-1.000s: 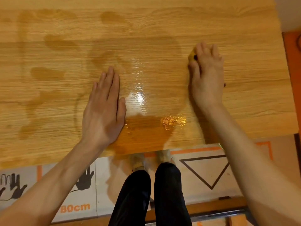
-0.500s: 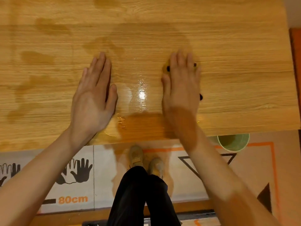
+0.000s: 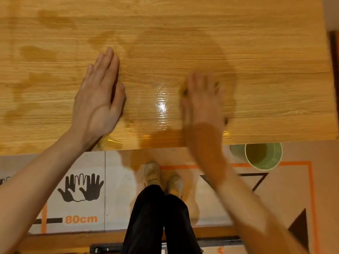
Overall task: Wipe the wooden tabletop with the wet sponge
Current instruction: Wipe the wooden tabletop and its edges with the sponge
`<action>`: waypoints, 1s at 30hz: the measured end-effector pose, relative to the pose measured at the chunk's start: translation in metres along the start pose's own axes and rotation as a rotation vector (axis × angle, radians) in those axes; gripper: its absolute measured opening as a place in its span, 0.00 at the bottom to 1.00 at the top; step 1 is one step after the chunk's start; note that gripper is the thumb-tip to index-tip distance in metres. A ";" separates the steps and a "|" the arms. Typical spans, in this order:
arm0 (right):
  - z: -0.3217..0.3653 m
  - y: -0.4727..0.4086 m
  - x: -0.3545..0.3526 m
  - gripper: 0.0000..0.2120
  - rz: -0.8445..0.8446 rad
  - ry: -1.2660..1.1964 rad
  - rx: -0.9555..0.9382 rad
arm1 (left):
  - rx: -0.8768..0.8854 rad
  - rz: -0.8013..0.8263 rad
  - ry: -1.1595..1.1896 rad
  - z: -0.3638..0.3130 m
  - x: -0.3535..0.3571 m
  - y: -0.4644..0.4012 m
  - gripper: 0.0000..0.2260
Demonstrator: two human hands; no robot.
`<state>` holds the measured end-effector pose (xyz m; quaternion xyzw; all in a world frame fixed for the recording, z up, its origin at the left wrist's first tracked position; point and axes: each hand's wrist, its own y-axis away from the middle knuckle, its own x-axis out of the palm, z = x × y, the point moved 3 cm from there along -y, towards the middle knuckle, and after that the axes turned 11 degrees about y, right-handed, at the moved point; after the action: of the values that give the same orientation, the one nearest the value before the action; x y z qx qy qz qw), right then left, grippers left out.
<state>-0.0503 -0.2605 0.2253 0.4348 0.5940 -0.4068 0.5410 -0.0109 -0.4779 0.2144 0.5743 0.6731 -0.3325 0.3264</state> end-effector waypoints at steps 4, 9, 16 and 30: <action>-0.003 0.023 0.006 0.27 0.132 -0.101 -0.267 | 0.001 0.003 -0.014 0.001 0.002 -0.001 0.26; -0.097 -0.022 0.000 0.23 0.019 -0.230 0.162 | 0.004 -0.017 -0.022 0.005 0.005 -0.002 0.26; -0.022 0.088 -0.003 0.25 -0.002 -0.069 -0.363 | 0.023 -0.011 -0.047 0.005 0.003 0.000 0.26; -0.017 0.083 0.003 0.22 -0.216 -0.239 -0.364 | 0.035 0.013 -0.018 -0.012 0.013 0.047 0.26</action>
<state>0.0242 -0.2199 0.2222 0.2127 0.6325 -0.3971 0.6301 0.0337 -0.4545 0.2069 0.5813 0.6606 -0.3470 0.3244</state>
